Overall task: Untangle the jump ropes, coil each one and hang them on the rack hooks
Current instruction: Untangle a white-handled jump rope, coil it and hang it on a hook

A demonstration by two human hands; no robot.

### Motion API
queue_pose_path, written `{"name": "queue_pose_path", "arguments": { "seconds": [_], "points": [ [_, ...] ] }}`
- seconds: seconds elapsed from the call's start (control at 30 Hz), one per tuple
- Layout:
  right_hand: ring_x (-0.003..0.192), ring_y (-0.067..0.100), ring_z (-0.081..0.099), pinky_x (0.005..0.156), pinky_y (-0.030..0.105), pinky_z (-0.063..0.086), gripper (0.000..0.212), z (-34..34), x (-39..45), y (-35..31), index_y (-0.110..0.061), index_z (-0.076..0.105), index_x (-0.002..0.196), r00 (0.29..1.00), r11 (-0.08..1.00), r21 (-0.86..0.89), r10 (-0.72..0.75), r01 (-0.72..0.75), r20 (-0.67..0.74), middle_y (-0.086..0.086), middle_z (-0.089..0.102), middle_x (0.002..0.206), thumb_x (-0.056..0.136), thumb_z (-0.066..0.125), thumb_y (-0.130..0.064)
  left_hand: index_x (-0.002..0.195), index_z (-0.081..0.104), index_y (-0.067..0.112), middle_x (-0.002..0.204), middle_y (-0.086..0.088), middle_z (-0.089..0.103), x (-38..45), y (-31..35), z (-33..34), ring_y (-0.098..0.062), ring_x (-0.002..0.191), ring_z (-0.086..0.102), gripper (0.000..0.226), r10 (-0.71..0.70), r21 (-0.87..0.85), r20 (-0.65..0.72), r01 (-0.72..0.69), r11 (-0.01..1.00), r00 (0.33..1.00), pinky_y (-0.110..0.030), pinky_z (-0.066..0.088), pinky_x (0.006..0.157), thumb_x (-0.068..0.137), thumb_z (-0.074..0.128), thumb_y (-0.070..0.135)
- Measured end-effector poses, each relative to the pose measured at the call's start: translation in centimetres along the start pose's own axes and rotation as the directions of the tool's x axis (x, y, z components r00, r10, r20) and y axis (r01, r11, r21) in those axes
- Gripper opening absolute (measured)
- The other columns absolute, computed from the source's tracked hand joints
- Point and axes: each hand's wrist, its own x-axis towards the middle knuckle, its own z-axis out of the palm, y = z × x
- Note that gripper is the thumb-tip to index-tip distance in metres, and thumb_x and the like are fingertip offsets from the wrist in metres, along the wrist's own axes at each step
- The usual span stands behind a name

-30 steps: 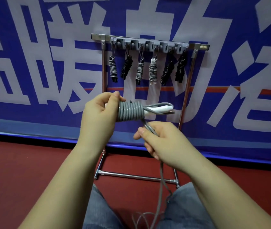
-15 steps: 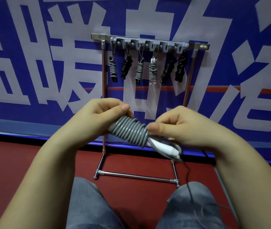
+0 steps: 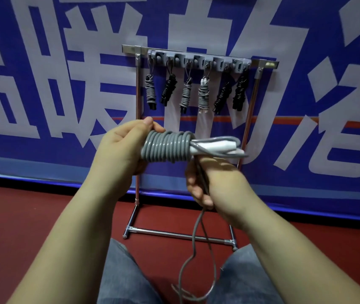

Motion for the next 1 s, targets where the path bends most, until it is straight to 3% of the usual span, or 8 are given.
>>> {"name": "queue_pose_path", "arguments": {
  "seconds": [0.17, 0.23, 0.37, 0.53, 0.63, 0.73, 0.9, 1.0],
  "points": [
    [0.036, 0.006, 0.039, 0.047, 0.025, 0.035, 0.037, -0.4, -0.3, 0.1, -0.012, 0.057, 0.070, 0.996, 0.905, -0.418, -0.091, 0.082, -0.002, -0.003, 0.048, 0.046, 0.098, 0.039, -0.027, 0.069, 0.062, 0.014, 0.061, 0.002, 0.054, 0.0, 0.1, 0.9, 0.001, 0.044, 0.047, 0.032, 0.097, 0.148, -0.140, -0.076, 0.986, 0.985, -0.010, 0.037, 0.043, 0.098, 0.047, 0.019],
    [0.048, 0.015, 0.046, 0.055, 0.034, 0.041, 0.026, -0.8, -0.8, -0.2, -0.013, 0.059, 0.077, 0.985, 0.769, -0.619, -0.168, 0.159, 0.044, -0.003, 0.051, 0.055, 0.092, 0.049, -0.032, 0.067, 0.064, 0.022, 0.062, 0.006, 0.057, 0.3, -0.2, 0.4, -0.003, 0.055, 0.052, 0.032, 0.137, 0.229, -0.166, -0.097, 0.969, 0.977, -0.022, 0.045, 0.055, 0.096, 0.050, 0.026],
    [0.055, 0.017, 0.051, 0.057, 0.037, 0.043, 0.024, -1.9, -1.6, -1.4, -0.018, 0.062, 0.075, 0.941, 0.593, -0.756, -0.325, 0.277, 0.090, 0.000, 0.053, 0.056, 0.086, 0.057, -0.038, 0.068, 0.064, 0.024, 0.060, 0.008, 0.058, 0.8, -0.6, -0.7, -0.011, 0.060, 0.052, 0.031, 0.150, 0.403, -0.212, -0.054, 0.914, 0.966, -0.042, 0.050, 0.063, 0.095, 0.050, 0.031],
    [0.065, 0.007, 0.061, 0.064, 0.035, 0.051, 0.020, -4.1, -1.2, -3.4, -0.024, 0.071, 0.075, 0.879, 0.578, -0.756, -0.477, 0.308, -0.006, -0.007, 0.066, 0.064, 0.069, 0.070, -0.044, 0.075, 0.069, 0.025, 0.067, 0.000, 0.062, 0.7, -0.3, -0.9, -0.018, 0.066, 0.058, 0.024, 0.024, 0.456, 0.038, -0.039, 0.889, 0.999, -0.041, 0.051, 0.069, 0.091, 0.056, 0.039],
    [0.060, 0.006, 0.059, 0.058, 0.032, 0.049, 0.044, -4.9, -0.5, -3.6, -0.023, 0.071, 0.070, 0.875, 0.597, -0.734, -0.483, 0.322, -0.009, -0.008, 0.065, 0.062, 0.056, 0.062, -0.064, 0.072, 0.069, 0.020, 0.064, 0.007, 0.061, 0.2, 0.6, -0.7, -0.003, 0.059, 0.057, 0.024, 0.000, 0.315, 0.184, -0.059, 0.947, 0.983, -0.018, 0.047, 0.055, 0.090, 0.054, 0.029],
    [0.049, 0.010, 0.046, 0.050, 0.024, 0.037, 0.068, -5.0, -0.1, -3.5, -0.006, 0.068, 0.069, 0.956, 0.724, -0.633, -0.276, 0.272, 0.095, 0.003, 0.056, 0.054, 0.059, 0.050, -0.071, 0.070, 0.068, 0.022, 0.064, 0.006, 0.060, -0.2, 1.4, -0.8, 0.000, 0.054, 0.054, 0.017, 0.045, 0.190, 0.243, -0.093, 0.977, 0.969, -0.012, 0.041, 0.045, 0.083, 0.064, 0.033],
    [0.042, 0.009, 0.053, 0.044, 0.015, 0.043, 0.048, -4.4, 0.3, -2.4, -0.004, 0.062, 0.062, 0.946, 0.995, -0.102, 0.014, 0.020, 0.325, 0.005, 0.057, 0.048, 0.072, 0.050, -0.050, 0.072, 0.070, 0.027, 0.078, -0.008, 0.061, -0.4, 1.7, -1.2, -0.021, 0.067, 0.056, 0.023, 0.124, 0.074, 0.291, -0.151, 0.986, 0.949, -0.028, 0.046, 0.054, 0.076, 0.055, 0.045],
    [0.032, 0.006, 0.043, 0.032, 0.014, 0.034, 0.041, -3.6, 0.9, -1.2, -0.007, 0.059, 0.067, 0.851, 0.891, 0.348, 0.076, -0.292, 0.520, 0.000, 0.046, 0.043, 0.072, 0.066, -0.046, 0.070, 0.069, 0.028, 0.070, 0.000, 0.058, -0.5, 1.7, -0.8, -0.026, 0.062, 0.048, 0.024, 0.149, 0.026, 0.230, -0.159, 0.987, 0.962, -0.032, 0.040, 0.055, 0.076, 0.054, 0.044]
  ]
}}
